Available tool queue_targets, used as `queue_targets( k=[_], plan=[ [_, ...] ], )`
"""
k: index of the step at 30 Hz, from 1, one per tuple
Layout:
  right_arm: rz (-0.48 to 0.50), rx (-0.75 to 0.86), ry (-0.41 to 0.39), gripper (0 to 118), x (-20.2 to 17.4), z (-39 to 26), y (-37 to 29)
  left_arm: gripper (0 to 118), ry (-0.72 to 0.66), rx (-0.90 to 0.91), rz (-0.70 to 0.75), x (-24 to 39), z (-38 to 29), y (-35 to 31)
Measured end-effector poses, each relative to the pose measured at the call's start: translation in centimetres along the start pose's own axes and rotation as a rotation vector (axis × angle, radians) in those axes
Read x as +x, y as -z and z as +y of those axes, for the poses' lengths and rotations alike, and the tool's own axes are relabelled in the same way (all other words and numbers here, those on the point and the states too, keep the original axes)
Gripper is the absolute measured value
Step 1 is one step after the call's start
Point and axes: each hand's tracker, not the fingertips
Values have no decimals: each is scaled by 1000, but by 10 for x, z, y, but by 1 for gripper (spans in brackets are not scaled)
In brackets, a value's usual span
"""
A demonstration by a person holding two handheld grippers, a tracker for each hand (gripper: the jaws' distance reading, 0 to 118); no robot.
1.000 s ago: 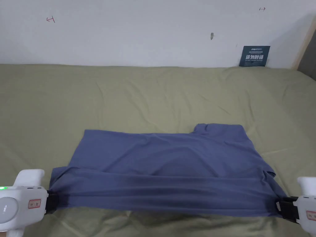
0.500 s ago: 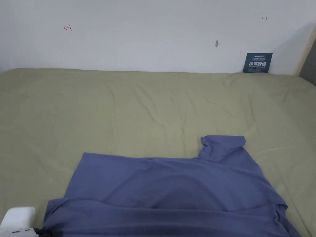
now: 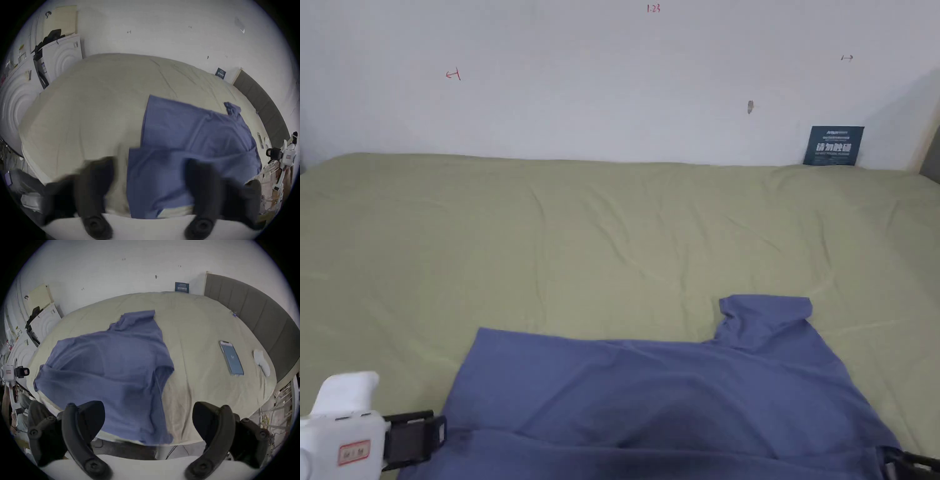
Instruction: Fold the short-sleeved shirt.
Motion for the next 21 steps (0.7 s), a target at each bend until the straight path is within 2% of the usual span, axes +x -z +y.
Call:
queue_targets(
  k=[1,3,7,10,11,13,14,16,18,21],
  plan=[
    [-11,8,7,0,-3,10,3,0,7,7,-5,4,10,8],
    [-12,20,16,0,-6,25,16,0,14,39,34,11,29,30],
    [-20,16,-5,0,-15,56,40,0,18,-8,-13,25,67,85],
    [-23,5,6,0,-11,74,61,2,58,-52,13,29,95,127],
    [-25,1,6,0,-10,79,68,13,65,-70,29,31,102,144],
    [-36,-14,-5,0,-8,84,78,89,71,-96,53,29,115,171],
    [-40,-18,-8,0,-6,87,84,89,86,-115,69,28,120,184],
    [-40,-36,-16,0,-2,91,94,116,109,-147,109,27,122,205],
    [-53,-47,-23,0,4,90,102,116,122,-124,175,27,127,217],
    [-62,-63,-20,0,11,92,112,114,114,-171,146,29,126,223]
  ],
)
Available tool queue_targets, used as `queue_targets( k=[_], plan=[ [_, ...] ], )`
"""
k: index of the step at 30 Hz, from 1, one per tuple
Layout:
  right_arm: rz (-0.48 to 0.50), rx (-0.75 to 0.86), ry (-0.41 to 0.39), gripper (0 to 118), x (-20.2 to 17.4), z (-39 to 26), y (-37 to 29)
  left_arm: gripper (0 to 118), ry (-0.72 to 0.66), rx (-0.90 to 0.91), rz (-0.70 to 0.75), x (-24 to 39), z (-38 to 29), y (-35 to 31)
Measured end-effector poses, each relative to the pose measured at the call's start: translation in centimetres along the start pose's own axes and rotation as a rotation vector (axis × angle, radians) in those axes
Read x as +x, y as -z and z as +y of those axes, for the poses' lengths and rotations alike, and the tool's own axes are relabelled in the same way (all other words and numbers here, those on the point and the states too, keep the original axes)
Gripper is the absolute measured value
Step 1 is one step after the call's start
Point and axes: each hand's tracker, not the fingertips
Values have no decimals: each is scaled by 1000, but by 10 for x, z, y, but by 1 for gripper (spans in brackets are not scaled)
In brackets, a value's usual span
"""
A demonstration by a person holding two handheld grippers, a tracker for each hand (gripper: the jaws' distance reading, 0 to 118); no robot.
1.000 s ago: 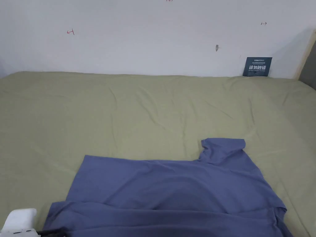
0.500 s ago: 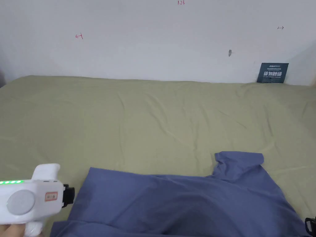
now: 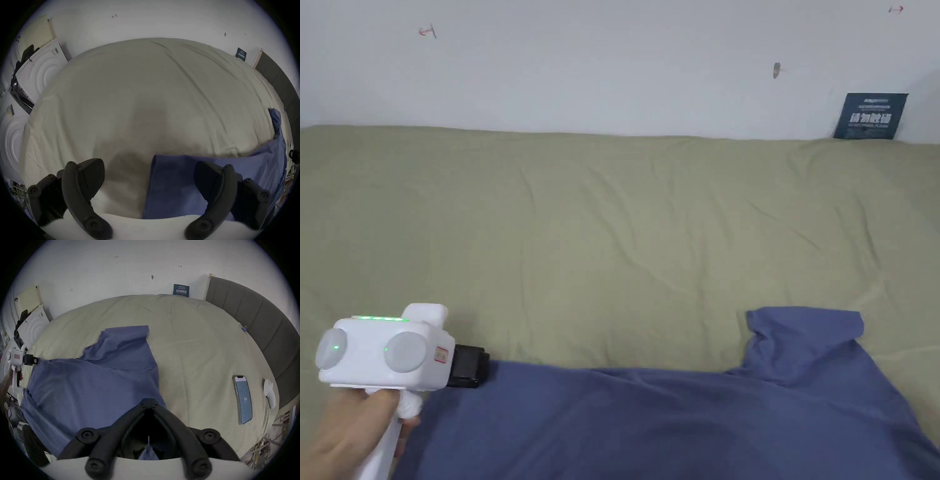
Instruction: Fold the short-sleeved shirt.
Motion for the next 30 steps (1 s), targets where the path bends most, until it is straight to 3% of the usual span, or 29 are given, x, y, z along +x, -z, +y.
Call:
queue_targets(
  k=[2,5,8,9,11,12,13,18,19,20,21,23,26,30],
  plan=[
    [0,-5,5,0,3,5,5,102,10,33,-1,4,-3,-12],
    [-11,-4,-8,0,3,14,11,3,22,71,-52,0,-2,-25],
    [-7,-14,-19,0,5,28,24,2,69,77,-52,5,2,-25],
    [-9,-24,-24,18,6,33,30,2,75,70,-45,4,4,-23],
    [-41,-36,-32,103,8,42,46,3,48,61,-54,-2,7,-21],
    [-48,-67,-37,115,9,46,56,2,32,61,-59,0,4,-20],
    [-47,-110,-43,108,10,49,68,3,32,64,-59,4,2,-21],
    [-80,-138,-86,101,11,49,116,3,50,66,-51,8,0,-21],
    [-71,-154,-93,94,7,52,113,3,46,68,-51,7,0,-22],
    [-62,-148,-85,73,6,55,105,3,43,68,-51,7,-1,-21],
    [-54,-140,-71,31,7,55,101,3,42,67,-52,7,-1,-22],
    [6,-73,-42,2,2,56,72,3,39,72,-51,6,-3,-28],
    [-3,-43,-65,0,-7,55,42,3,25,102,-55,1,-7,-43],
    [33,-1,-36,0,4,61,13,3,5,136,-79,-7,-14,-75]
  ],
)
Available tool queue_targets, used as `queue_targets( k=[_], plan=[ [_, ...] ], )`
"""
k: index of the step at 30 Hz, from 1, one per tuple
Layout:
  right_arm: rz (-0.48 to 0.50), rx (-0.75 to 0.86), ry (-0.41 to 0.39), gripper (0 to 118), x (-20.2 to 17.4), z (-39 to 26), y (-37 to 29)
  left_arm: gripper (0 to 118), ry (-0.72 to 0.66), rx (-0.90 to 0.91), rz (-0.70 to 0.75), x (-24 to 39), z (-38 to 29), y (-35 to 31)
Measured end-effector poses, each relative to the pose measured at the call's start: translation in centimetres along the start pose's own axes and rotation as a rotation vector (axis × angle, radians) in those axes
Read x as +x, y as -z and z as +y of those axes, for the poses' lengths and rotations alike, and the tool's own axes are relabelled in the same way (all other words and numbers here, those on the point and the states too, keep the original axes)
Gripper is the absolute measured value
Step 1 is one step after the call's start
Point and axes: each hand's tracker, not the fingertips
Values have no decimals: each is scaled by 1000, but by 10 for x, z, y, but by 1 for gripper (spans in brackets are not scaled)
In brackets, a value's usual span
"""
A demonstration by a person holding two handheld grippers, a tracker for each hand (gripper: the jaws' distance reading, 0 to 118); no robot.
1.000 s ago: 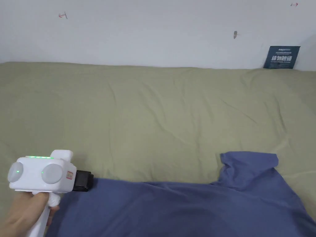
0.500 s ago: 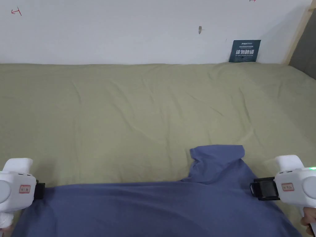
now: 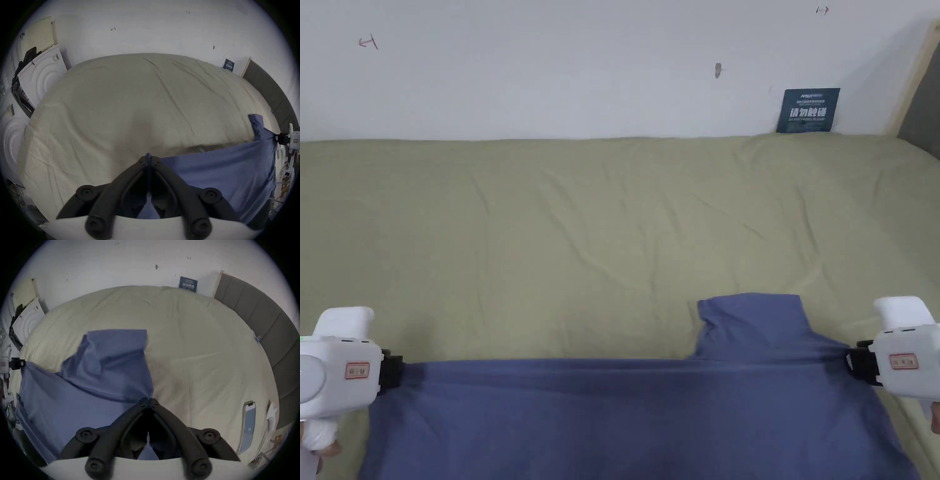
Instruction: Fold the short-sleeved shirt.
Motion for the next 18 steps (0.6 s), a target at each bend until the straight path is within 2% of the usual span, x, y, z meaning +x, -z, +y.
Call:
queue_targets(
  k=[8,12,18],
  plan=[
    [44,157,-3,0,-4,-46,-113,3,-14,124,-51,-19,-46,-117],
    [60,197,-3,0,-11,-82,-157,3,-17,154,-70,-27,-82,-152],
    [80,171,3,0,-11,-149,-181,3,1,143,-90,-31,-146,-174]
  ],
)
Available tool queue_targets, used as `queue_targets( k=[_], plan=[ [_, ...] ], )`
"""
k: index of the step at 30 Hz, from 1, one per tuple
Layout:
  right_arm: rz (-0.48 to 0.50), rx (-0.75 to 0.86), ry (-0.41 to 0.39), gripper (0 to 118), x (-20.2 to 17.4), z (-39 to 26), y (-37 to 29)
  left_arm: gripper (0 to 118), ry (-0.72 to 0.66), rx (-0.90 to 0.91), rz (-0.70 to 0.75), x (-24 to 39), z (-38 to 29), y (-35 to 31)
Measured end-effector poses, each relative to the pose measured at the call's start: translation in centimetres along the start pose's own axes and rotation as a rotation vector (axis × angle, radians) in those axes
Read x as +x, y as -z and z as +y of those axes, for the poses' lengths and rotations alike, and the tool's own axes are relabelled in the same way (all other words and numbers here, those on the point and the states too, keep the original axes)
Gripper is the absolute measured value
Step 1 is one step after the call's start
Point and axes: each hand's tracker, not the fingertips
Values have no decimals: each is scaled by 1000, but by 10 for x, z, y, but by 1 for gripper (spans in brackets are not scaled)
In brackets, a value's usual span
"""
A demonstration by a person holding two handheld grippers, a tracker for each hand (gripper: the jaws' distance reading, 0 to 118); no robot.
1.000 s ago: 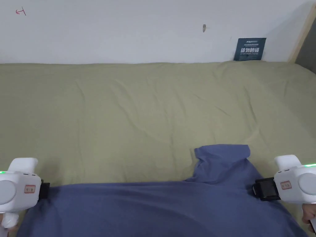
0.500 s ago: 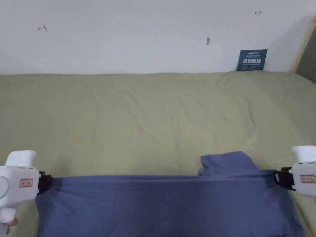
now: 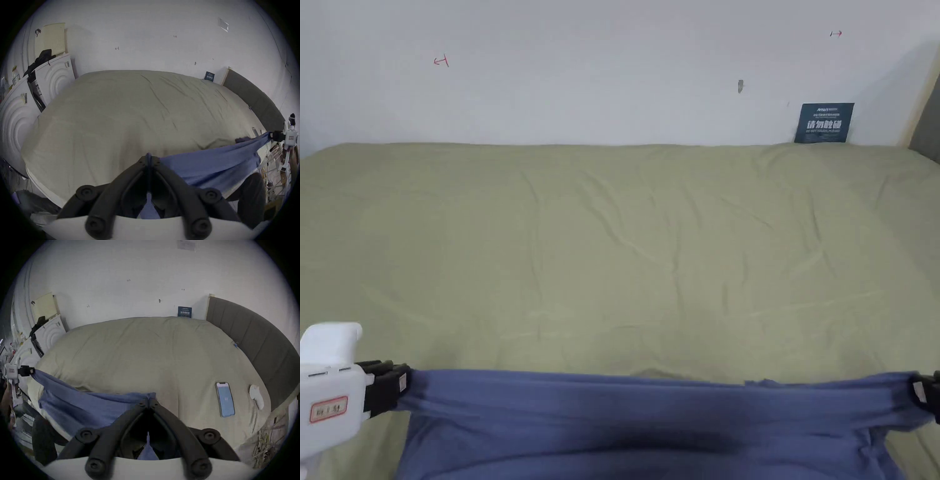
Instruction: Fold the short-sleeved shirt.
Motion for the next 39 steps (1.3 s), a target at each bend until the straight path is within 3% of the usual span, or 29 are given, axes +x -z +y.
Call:
queue_targets(
  k=[11,12,13,14,15,16,17,19,22,23,24,25,26,28,29,39],
  plan=[
    [7,-127,43,0,4,-82,15,3,-65,-85,-36,-11,-74,8],
    [11,-130,48,0,5,-83,16,4,-68,-85,-39,-17,-77,13],
    [11,-129,50,1,4,-83,16,16,-68,-81,-41,-19,-78,14],
    [7,-126,56,12,3,-83,16,44,-67,-72,-38,-20,-77,13],
    [6,-123,63,56,3,-81,15,95,-67,-69,-27,-21,-76,13],
    [-4,-126,68,96,2,-78,14,113,-69,-61,2,-15,-75,7],
    [-15,-144,71,118,0,-75,15,113,-72,-41,16,-15,-73,3],
    [0,-102,64,107,-7,-70,7,113,-84,-24,5,-15,-65,-6],
    [-26,-58,61,104,-25,-58,3,112,-79,-12,32,-5,-54,-17],
    [-40,-26,62,91,-32,-52,0,107,-79,-6,42,-1,-51,-19],
    [-28,3,64,53,-38,-46,-4,80,-81,-5,46,1,-48,-21],
    [-22,36,73,12,-48,-41,-7,38,-81,-1,46,4,-46,-23],
    [-35,55,79,0,-58,-37,-8,0,-83,2,45,6,-43,-23],
    [-80,141,77,0,-74,-32,-13,0,-128,4,94,1,-42,-16],
    [-64,151,57,0,-85,-27,-15,0,-138,-19,14,-3,-40,-9],
    [-141,370,-28,0,-166,-40,-38,0,-361,-267,-201,-85,-27,43]
  ],
)
